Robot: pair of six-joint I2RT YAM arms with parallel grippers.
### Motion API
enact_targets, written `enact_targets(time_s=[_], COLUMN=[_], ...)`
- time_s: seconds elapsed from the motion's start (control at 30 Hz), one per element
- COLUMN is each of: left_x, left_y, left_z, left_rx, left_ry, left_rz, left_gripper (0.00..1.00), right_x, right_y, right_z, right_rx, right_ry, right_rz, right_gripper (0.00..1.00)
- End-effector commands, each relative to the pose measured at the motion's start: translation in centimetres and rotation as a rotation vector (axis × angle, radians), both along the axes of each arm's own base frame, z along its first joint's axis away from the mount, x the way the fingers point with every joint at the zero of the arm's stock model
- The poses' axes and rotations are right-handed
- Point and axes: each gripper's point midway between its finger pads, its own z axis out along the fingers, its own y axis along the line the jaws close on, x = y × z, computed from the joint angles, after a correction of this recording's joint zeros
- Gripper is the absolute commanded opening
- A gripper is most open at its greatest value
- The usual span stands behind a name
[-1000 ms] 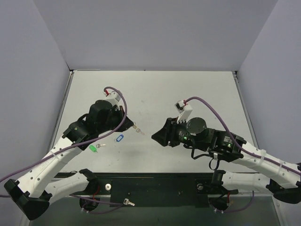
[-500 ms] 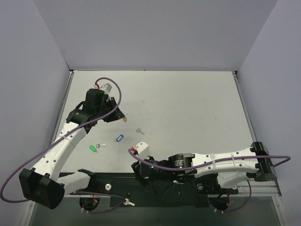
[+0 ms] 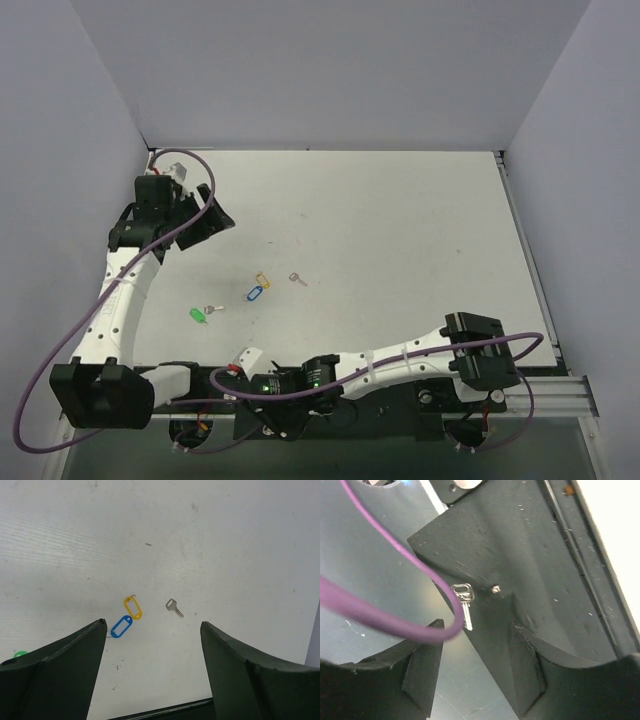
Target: Remove the keys from the keyring
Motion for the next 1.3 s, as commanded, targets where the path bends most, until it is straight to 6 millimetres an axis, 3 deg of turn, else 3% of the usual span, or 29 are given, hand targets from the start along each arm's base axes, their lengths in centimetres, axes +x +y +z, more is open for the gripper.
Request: enact_targets(time_s=[0.0, 0.1, 0.23, 0.3, 0.33, 0.4, 0.57, 0.63, 0.73, 0.87, 1.07, 1.27], left_x=[-0.6, -1.2, -1.8, -1.9, -2.0, -2.1, -1.8, -1.7, -1.6, -1.9, -2.5, -2.9], left_y=[1.3, 4.1, 5.3, 5.4, 5.6, 5.7, 6.1, 6.2, 5.1, 3.9, 3.2, 3.0], left_z=[3.9, 5.1, 6.1, 6.5, 6.7, 7.0, 7.5, 7.3, 7.1, 5.4, 4.9, 4.4], left_rx=[0.034, 0.065, 0.091, 0.087, 0.086, 0.082, 0.057, 0.059, 0.020, -0.028, -0.042, -0.038], left_ry=[-0.109, -0.136, -0.145, -0.148, -0.153, -0.165, -0.167, -0.165, -0.188, -0.176, -0.180, -0.175], left_rz=[0.027, 0.153, 0.197, 0.200, 0.206, 0.211, 0.226, 0.228, 0.170, 0.123, 0.083, 0.069], left_gripper=[0.86, 0.87, 0.88, 0.88, 0.88, 0.88, 0.89, 0.89, 0.89, 0.89, 0.89, 0.90], right_x=[-2.1, -2.4, -3.2, -3.8, -3.9, -4.4, -4.6, -4.1, -2.6, 0.0, 5.4, 12.8], right_y=[1.8, 1.9, 1.8, 2.2, 1.8, 1.9, 2.0, 2.1, 2.2, 2.1, 0.7, -3.5], right_z=[0.4, -0.2, -1.5, -2.0, -3.0, -3.8, -4.0, -2.7, 1.0, 5.6, 11.3, 15.0], right_rx=[-0.008, -0.025, -0.082, -0.108, -0.154, -0.185, -0.165, -0.124, -0.037, 0.067, 0.209, 0.297], right_ry=[0.042, 0.044, 0.032, 0.026, 0.022, 0.027, 0.039, -0.037, -0.127, -0.158, -0.175, -0.215], right_rz=[0.076, 0.084, 0.094, 0.104, 0.108, 0.117, 0.116, 0.116, 0.087, 0.013, -0.117, -0.325], right_gripper=[0.49, 0.52, 0.54, 0.41, 0.29, 0.21, 0.19, 0.22, 0.67, 0.87, 0.89, 0.89])
